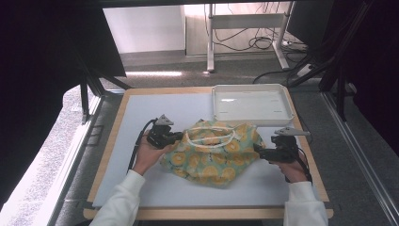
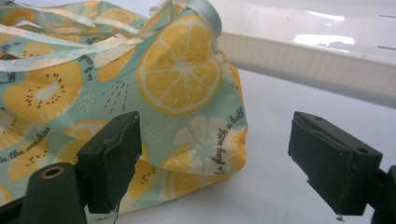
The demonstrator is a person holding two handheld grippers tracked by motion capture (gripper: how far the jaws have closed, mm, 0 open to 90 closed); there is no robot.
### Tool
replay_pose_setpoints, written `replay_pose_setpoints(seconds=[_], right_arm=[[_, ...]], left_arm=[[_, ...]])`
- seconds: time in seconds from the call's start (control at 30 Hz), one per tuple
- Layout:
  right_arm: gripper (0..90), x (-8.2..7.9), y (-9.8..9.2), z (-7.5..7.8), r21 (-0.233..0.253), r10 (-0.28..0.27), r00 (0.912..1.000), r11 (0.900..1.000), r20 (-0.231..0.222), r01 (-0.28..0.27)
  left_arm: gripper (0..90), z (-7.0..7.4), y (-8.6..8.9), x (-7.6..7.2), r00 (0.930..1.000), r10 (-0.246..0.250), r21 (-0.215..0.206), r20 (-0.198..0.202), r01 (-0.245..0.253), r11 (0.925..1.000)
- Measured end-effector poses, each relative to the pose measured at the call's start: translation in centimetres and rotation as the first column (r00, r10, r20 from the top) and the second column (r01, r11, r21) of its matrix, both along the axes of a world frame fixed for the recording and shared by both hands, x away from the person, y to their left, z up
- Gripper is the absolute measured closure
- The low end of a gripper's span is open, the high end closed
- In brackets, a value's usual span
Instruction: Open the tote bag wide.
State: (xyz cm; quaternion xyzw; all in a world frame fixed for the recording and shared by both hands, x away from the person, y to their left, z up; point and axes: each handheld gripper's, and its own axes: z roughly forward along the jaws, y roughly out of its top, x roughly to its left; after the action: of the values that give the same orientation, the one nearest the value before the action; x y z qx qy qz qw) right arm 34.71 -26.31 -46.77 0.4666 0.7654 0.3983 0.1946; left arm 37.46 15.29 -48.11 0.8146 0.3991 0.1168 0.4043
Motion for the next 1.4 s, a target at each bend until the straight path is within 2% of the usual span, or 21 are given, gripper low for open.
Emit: replay_pose_setpoints(seconds=[0.37,0.47,0.57,0.7,0.93,1.03,1.13,1.27,1.4], right_arm=[[18.1,-0.4,0.0,1.3,0.007,-0.003,0.9988,1.0,0.05,0.002],[18.5,-0.5,-0.4,1.9,0.016,-0.008,0.998,1.0,0.063,0.007],[20.3,-0.7,-0.8,2.6,0.025,-0.024,0.9951,0.999,0.096,0.022],[21.5,-0.9,-0.9,3.5,0.039,-0.007,0.9937,0.999,0.112,0.003],[22.0,-0.7,0.3,3.7,0.003,0.05,0.993,0.999,0.107,-0.05],[23.2,-0.5,0.9,3.8,0.001,0.062,0.9922,0.998,0.108,-0.062],[24.0,-0.1,1.4,4.0,-0.013,0.063,0.9921,0.998,0.109,-0.061],[24.4,0.2,2.3,4.8,-0.016,0.071,0.9907,0.997,0.117,-0.069],[24.4,0.8,3.5,5.6,-0.031,0.087,0.9889,0.996,0.12,-0.084]], left_arm=[[89.9,0.8,0.5,-0.4,0.9998,-0.006,-0.058,0.018,0.007,0.9983],[89.9,0.8,0.7,-0.3,0.9998,-0.004,-0.058,0.018,0.005,0.9983],[89.9,0.8,1.0,-0.1,0.9999,0.001,-0.07,0.013,0.0,0.9976],[89.9,1.0,1.3,-0.2,0.9999,0.007,-0.077,0.014,-0.006,0.997],[89.9,1.1,1.1,-0.4,0.9999,-0.005,-0.086,0.011,0.006,0.9962],[89.8,1.1,1.0,-0.5,0.9999,-0.011,-0.09,0.004,0.011,0.9959],[89.8,1.1,0.8,-0.6,0.9998,-0.012,-0.076,0.013,0.013,0.997],[89.9,1.2,0.8,-0.5,0.9997,-0.022,-0.107,0.007,0.023,0.994],[89.9,1.4,0.6,-0.2,0.9994,-0.033,-0.112,0.008,0.033,0.9931]])
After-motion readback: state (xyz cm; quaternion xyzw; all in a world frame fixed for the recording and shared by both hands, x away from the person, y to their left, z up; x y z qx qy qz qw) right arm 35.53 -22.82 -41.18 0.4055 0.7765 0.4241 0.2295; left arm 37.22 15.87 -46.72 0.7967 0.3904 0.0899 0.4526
